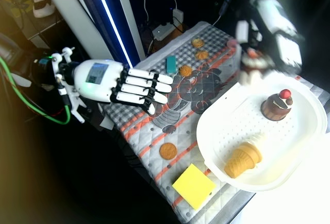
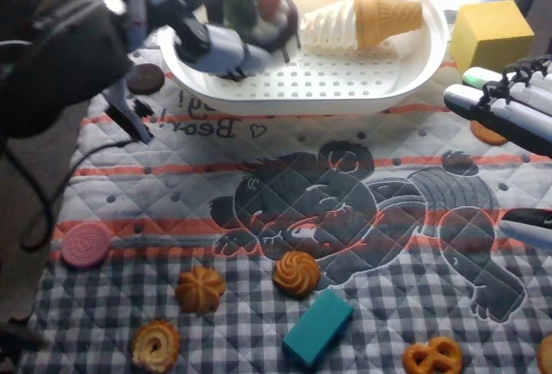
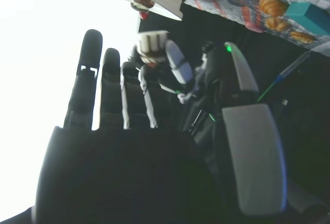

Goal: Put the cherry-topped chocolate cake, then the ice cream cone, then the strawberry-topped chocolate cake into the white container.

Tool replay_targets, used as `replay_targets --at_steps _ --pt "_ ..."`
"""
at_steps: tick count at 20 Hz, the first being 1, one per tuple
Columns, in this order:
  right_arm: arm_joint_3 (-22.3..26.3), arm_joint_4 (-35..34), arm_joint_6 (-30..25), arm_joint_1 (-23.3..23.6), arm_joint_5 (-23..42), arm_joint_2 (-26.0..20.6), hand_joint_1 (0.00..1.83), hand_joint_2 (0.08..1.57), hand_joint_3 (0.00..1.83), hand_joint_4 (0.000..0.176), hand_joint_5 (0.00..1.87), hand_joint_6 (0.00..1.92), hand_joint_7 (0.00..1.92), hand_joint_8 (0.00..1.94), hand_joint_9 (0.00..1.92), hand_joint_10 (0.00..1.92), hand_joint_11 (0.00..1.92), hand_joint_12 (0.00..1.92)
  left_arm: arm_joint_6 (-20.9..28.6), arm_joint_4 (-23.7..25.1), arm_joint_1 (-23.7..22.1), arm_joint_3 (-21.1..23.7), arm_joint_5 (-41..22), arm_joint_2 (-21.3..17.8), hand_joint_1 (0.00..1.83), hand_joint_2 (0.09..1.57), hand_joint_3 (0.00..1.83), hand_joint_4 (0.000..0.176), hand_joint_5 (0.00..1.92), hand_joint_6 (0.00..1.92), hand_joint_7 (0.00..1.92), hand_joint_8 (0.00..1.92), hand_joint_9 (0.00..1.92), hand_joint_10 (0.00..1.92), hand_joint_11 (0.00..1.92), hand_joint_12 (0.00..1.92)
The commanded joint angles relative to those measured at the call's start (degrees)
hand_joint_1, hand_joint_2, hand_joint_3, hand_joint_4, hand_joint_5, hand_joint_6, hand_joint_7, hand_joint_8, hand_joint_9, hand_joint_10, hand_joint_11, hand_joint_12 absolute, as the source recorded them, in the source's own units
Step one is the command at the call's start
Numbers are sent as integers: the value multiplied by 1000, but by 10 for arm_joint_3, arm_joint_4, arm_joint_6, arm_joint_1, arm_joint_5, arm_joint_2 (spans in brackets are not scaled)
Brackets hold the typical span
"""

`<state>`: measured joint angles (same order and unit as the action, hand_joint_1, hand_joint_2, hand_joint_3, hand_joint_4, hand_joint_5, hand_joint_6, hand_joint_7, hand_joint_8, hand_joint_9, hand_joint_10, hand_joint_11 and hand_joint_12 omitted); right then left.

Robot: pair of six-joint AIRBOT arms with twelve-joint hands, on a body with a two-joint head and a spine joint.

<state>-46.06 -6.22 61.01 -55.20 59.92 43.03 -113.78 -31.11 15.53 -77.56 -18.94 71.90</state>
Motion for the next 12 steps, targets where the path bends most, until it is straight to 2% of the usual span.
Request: replay_targets --at_steps 1,3,5,7,8,10,12 --pt "-3 -1 -4 3 70 1 643 1238 0 5 0 0 68 16 0 550 0 1154 -9 -13 -11 -13 -41 4 1222 1151 0 0 263 1136 186 1394 227 1724 253 1921" --pt "-4 -2 -5 1 70 2 647 1242 0 0 0 0 60 10 0 550 0 1150 -10 -35 -12 -43 -22 26 1202 1159 0 0 207 1090 165 1270 159 1612 154 1921" --pt "-5 -2 -7 1 70 3 651 1250 1 0 0 0 57 7 0 516 0 1177 -42 -74 -9 -57 -14 36 1190 1150 0 0 132 926 124 1047 81 1408 23 1909" --pt "-5 -3 -7 0 70 3 662 1245 0 0 1 0 64 6 0 542 0 1255 -45 -82 -4 -58 -13 37 1022 1138 0 61 10 758 59 612 2 1091 0 1818" --pt "-5 -4 -7 -1 70 4 668 1246 0 0 0 0 60 4 0 537 0 1267 -45 -81 -3 -58 -13 37 969 1127 0 84 1 706 88 466 0 1004 0 1798" --pt "-5 -5 -7 -4 70 5 664 1240 0 0 0 0 76 8 0 582 0 1308 -45 -73 -2 -49 -20 33 911 1098 0 92 24 545 137 284 0 864 0 1699" --pt "-5 -6 -7 -4 70 5 668 1233 0 0 10 4 107 16 0 601 0 1287 -45 -61 -2 -32 -32 23 906 1098 0 122 40 426 159 131 0 778 0 1590"
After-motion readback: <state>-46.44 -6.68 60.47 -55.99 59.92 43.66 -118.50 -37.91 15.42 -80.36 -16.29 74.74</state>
